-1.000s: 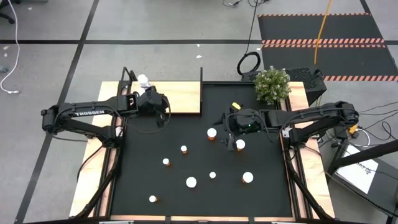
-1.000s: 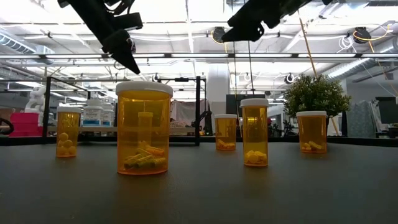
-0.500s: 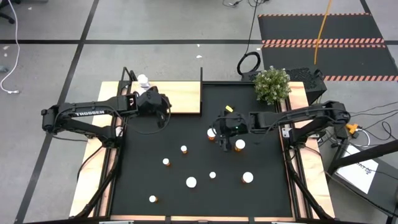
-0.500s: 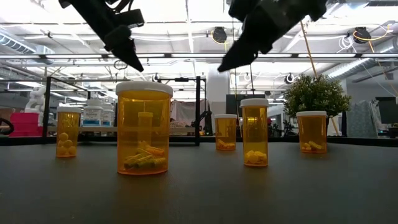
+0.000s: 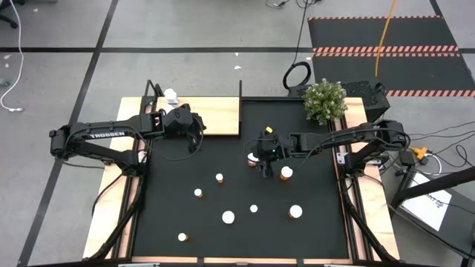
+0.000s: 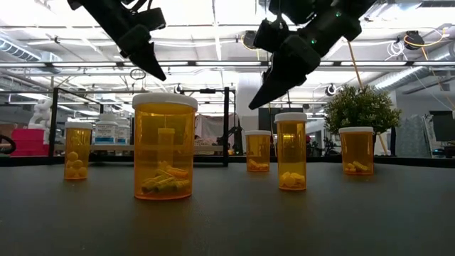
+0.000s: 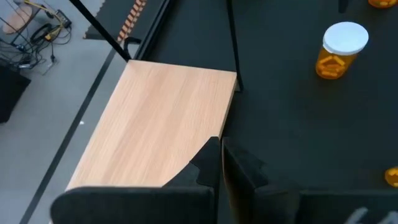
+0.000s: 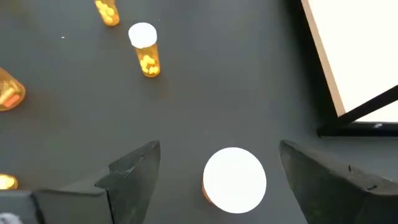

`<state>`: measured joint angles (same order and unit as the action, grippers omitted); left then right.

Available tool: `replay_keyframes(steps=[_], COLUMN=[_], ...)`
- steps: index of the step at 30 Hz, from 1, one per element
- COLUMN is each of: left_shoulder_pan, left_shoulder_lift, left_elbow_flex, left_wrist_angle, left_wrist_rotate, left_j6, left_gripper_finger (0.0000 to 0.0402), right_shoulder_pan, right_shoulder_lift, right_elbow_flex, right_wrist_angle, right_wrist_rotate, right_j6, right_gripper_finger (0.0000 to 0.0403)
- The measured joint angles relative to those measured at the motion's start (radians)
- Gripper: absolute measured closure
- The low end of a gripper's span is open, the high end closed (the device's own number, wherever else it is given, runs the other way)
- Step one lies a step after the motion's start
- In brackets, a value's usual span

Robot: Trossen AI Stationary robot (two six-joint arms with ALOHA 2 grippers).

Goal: Pick and place medicine bottles onto shelf by color
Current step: Put the large orange pill bottle on the shelf

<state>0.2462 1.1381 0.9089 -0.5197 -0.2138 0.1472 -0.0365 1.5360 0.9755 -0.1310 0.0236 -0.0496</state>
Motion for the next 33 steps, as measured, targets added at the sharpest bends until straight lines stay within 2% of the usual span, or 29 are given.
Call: replay_keyframes(steps=[10, 20, 23, 27, 33], left_shoulder_pan=[0.0, 0.0, 0.0, 0.0, 0.0], left_shoulder_lift=[0.0, 0.0, 0.0, 0.0, 0.0], left_elbow_flex=[0.0, 0.0, 0.0, 0.0, 0.0], left_wrist_angle=[0.001, 0.01, 0.01, 0.01, 0.027], left_wrist_rotate=[0.006, 0.007, 0.008, 0.007, 0.024], left_j6=[0.001, 0.003, 0.005, 0.005, 0.004], left_gripper_finger=[0.038, 0.038, 0.038, 0.038, 0.038], right_shoulder_pan=[-0.03, -0.075, -0.082, -0.089, -0.088], right_shoulder_lift=[0.045, 0.122, 0.12, 0.12, 0.141], right_elbow_flex=[0.001, 0.0, 0.0, 0.0, -0.001], right_wrist_angle=[0.01, 0.018, 0.019, -0.002, -0.015], right_wrist_rotate=[-0.004, -0.028, -0.035, -0.103, -0.105], right_j6=[0.021, 0.027, 0.026, 0.026, 0.011], right_gripper_finger=[0.0082, 0.0054, 0.0062, 0.0082, 0.0114])
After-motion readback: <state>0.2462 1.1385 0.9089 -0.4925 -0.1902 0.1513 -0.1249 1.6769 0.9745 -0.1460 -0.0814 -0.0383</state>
